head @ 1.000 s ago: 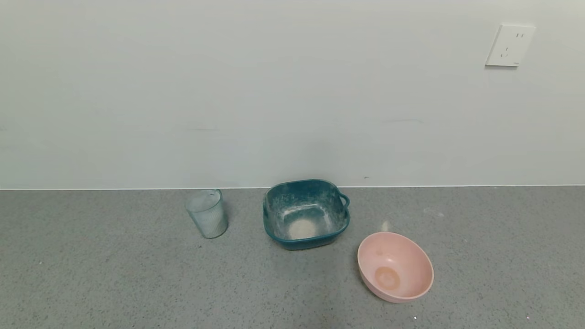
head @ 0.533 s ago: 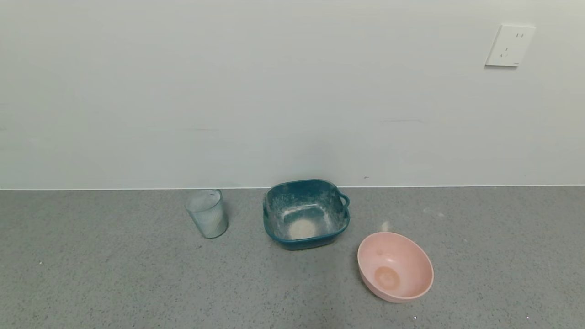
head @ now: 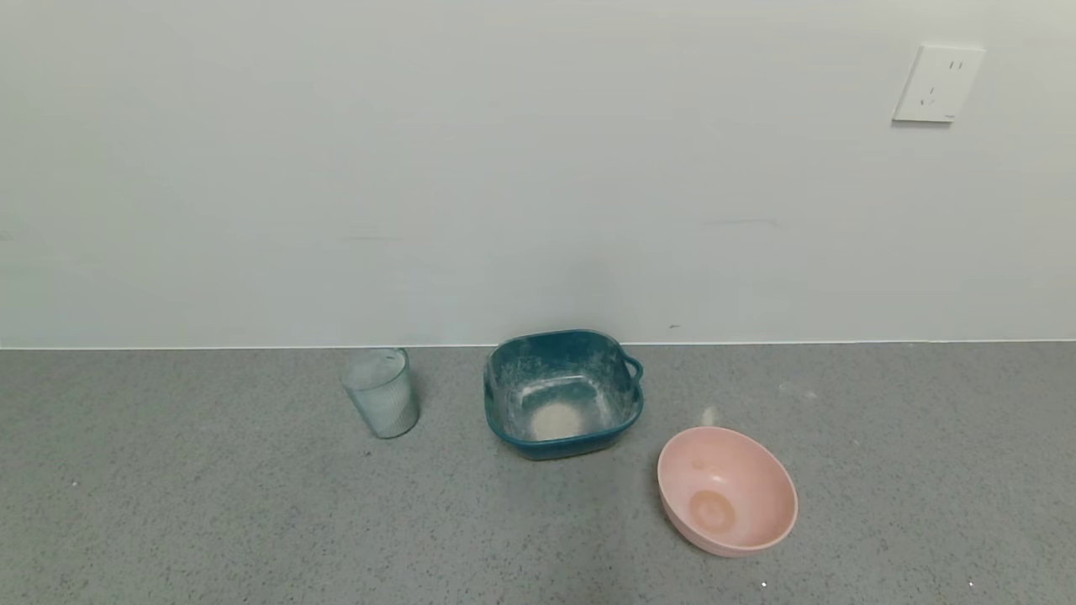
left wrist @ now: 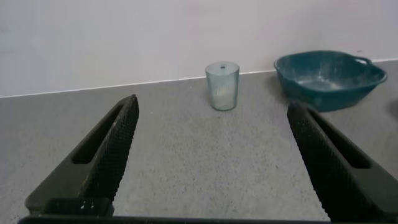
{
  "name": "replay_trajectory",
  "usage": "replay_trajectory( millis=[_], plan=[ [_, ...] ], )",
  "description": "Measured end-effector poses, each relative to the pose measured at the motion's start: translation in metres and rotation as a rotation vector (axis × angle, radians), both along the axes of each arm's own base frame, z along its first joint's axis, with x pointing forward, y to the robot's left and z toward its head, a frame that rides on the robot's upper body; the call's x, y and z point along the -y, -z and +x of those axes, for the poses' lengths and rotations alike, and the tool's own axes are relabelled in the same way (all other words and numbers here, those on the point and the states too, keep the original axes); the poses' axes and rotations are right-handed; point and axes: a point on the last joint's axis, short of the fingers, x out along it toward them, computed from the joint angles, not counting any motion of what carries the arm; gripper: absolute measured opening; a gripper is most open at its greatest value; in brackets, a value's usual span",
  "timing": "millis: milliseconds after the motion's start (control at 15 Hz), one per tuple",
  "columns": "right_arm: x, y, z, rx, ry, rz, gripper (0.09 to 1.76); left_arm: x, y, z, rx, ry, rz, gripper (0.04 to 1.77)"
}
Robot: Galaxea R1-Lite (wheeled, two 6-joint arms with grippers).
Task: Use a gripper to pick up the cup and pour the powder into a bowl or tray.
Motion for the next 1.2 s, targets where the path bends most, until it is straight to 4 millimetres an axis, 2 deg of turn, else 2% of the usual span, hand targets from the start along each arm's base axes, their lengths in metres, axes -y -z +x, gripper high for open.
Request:
replay_trajectory(
  millis=[200, 467, 1000, 1200],
  plan=[
    [0.000, 0.000, 0.000, 0.000, 0.000, 0.000, 1.71, 0.000, 0.020, 0.003, -0.028, -0.008, 0.055, 1.72],
    [0.000, 0.000, 0.000, 0.000, 0.001, 0.001, 1.71, 0.000, 0.034, 0.005, -0.109, -0.006, 0.059, 1.72],
    [0.000, 0.000, 0.000, 0.000, 0.000, 0.001, 1.71, 0.001, 0.040, 0.005, -0.166, 0.034, 0.051, 1.72],
    [0.000, 0.000, 0.000, 0.000, 0.000, 0.001, 1.71, 0.001, 0.041, 0.005, -0.167, 0.030, -0.018, 1.72]
  ],
)
